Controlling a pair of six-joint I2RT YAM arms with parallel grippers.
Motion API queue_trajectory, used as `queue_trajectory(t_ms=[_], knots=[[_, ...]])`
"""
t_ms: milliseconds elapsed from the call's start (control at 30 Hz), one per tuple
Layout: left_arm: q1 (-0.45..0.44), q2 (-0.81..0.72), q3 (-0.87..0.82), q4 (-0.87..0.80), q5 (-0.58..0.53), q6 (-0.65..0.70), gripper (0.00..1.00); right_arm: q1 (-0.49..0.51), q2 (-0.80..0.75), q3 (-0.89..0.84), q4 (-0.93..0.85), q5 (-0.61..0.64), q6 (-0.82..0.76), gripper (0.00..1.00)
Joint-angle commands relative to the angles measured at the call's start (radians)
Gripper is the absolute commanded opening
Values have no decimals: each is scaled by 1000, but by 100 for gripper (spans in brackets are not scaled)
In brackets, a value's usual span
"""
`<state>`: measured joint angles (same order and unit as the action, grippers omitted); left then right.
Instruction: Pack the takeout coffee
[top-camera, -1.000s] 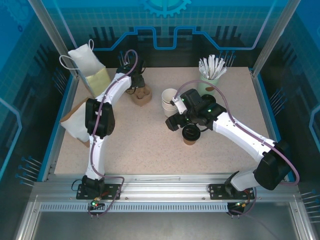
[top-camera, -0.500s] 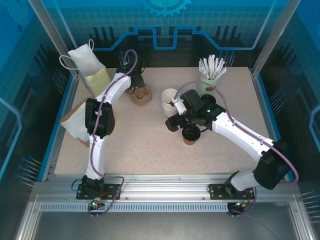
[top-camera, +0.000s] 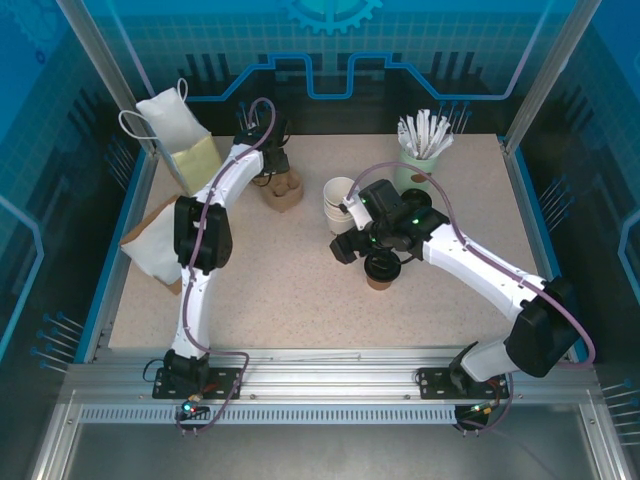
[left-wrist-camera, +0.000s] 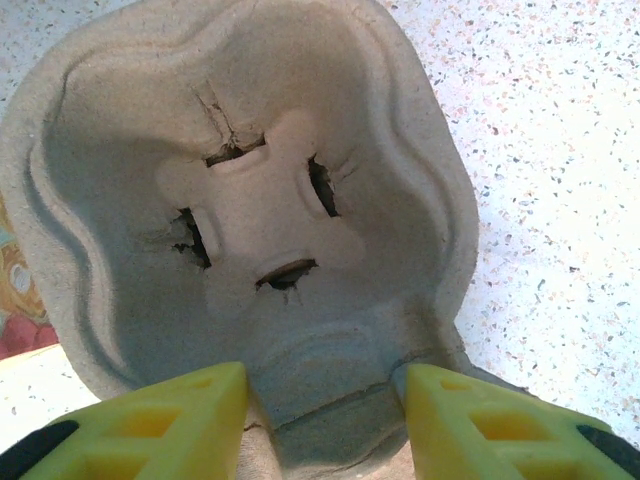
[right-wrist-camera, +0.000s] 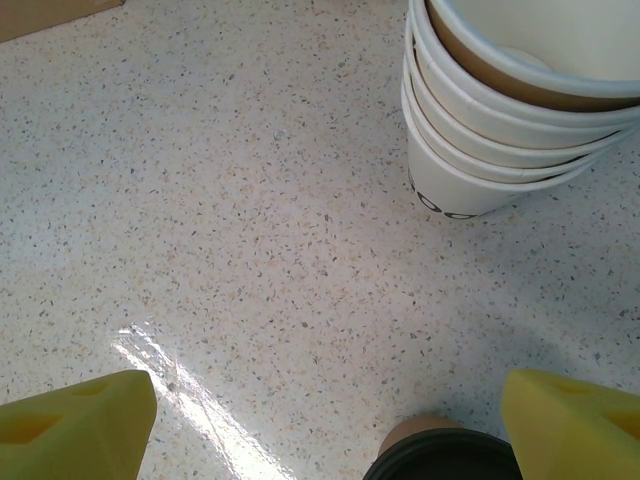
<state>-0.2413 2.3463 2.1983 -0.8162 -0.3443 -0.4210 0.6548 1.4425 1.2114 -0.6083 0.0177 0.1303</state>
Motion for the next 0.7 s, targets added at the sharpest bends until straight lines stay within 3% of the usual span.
queue_trajectory(t_ms=[0, 667], knots=[[1, 31, 29, -41, 2, -12, 47, 11, 9, -10, 20, -15, 8, 91], [-4, -49, 26, -12, -12, -1, 33, 11, 3, -9, 19, -11, 13, 91]])
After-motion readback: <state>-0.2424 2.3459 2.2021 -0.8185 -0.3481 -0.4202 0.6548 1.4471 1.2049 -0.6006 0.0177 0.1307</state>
